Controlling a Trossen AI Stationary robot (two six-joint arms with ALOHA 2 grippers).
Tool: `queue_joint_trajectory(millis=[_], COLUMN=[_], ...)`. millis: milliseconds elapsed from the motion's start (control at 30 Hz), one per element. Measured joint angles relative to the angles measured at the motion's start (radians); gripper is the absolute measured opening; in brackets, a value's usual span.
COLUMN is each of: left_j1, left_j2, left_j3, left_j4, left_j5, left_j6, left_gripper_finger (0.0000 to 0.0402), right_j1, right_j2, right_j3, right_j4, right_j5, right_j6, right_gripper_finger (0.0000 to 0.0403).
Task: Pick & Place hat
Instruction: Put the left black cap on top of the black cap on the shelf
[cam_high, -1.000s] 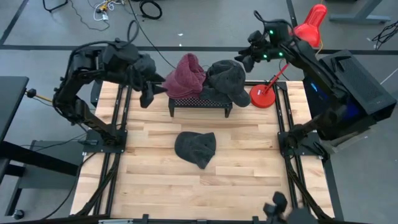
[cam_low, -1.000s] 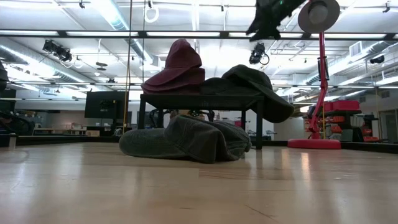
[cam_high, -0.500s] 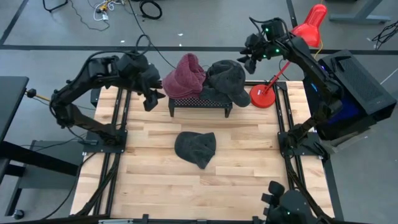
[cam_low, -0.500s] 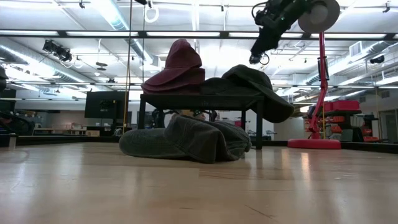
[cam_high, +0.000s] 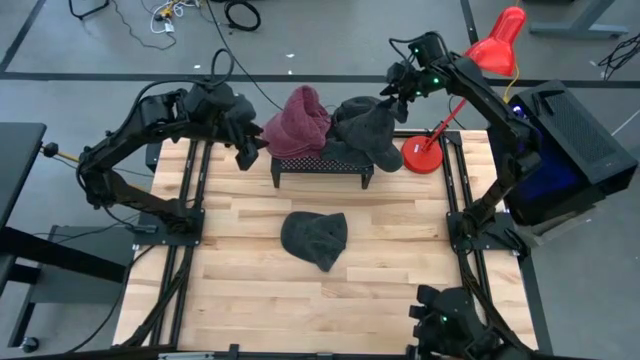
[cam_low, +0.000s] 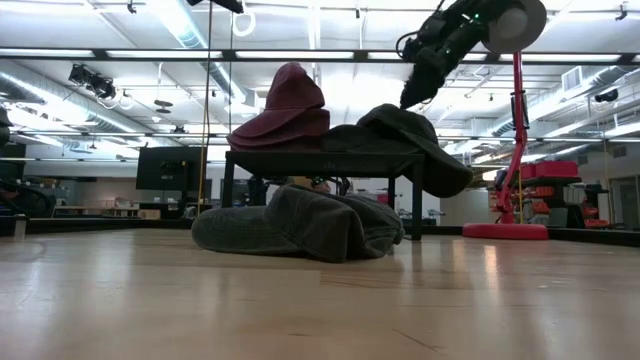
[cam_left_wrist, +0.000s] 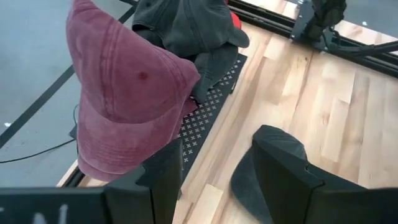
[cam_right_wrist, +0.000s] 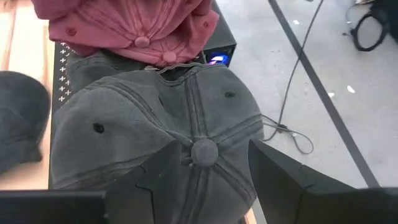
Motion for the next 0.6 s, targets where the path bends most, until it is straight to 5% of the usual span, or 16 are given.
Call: queue_joint_trajectory(millis=[600], left_j1=[0.0], left_j2=[0.0], left_j3=[0.0], left_j4=[0.0], left_j5=[-0.07], left_j6=[-0.073], left_gripper_finger=[0.0199], right_j1=[-0.005], right_j2=[0.04], right_j3=[0.0], right_j4=[-0.036], right_j5=[-0.083], right_j6=[-0.066], right_gripper_finger=[0.0189])
